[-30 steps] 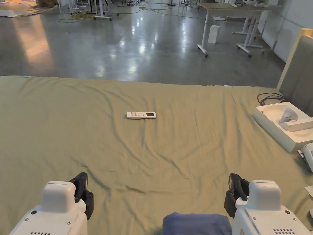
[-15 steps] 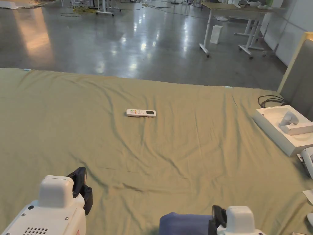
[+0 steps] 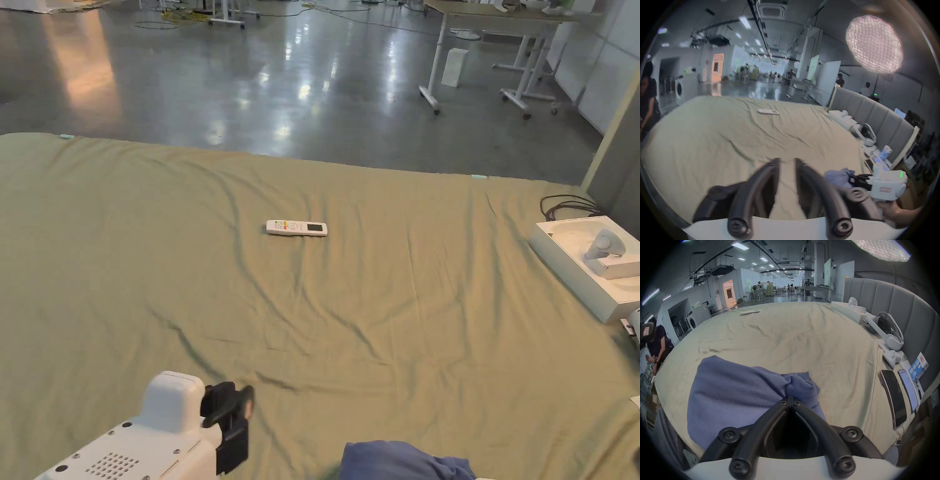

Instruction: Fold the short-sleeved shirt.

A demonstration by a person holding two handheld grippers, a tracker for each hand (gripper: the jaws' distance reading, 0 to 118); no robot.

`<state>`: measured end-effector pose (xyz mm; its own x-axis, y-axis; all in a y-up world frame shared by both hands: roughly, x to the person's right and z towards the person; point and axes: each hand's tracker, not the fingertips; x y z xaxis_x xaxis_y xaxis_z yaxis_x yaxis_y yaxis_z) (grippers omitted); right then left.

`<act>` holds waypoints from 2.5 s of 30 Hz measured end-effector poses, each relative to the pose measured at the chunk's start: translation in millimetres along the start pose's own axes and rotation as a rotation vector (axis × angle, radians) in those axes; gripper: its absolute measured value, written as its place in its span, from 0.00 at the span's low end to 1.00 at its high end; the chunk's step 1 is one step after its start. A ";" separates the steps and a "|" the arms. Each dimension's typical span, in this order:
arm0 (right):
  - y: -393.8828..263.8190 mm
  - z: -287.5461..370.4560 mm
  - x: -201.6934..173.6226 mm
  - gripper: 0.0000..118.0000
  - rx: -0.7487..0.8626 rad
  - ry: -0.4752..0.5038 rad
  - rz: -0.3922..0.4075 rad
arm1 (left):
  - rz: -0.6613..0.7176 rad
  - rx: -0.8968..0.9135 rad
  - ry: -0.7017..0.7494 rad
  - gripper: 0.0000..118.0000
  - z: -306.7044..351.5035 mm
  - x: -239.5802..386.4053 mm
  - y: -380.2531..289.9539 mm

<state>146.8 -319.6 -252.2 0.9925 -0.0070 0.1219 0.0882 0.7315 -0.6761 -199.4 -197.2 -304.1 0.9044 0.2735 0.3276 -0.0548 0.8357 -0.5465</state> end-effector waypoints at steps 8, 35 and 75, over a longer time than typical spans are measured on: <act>3.5 1.5 3.7 0.00 -0.013 0.020 -0.012 | 0.094 -0.239 -0.216 0.43 -38.2 7.2 -6.4; 8.0 2.7 6.1 0.00 -0.033 0.035 -0.011 | 0.537 -0.668 -0.603 0.43 -167.8 -8.5 -73.4; 46.0 43.3 20.3 0.00 0.118 0.005 -0.024 | 0.447 -0.570 -0.593 0.16 -117.0 -4.7 -31.0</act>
<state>167.4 -256.6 -249.3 0.9907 -0.0290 0.1330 0.1019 0.8063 -0.5827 -152.4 -280.1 -378.9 0.4775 0.8424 0.2498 0.0123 0.2779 -0.9605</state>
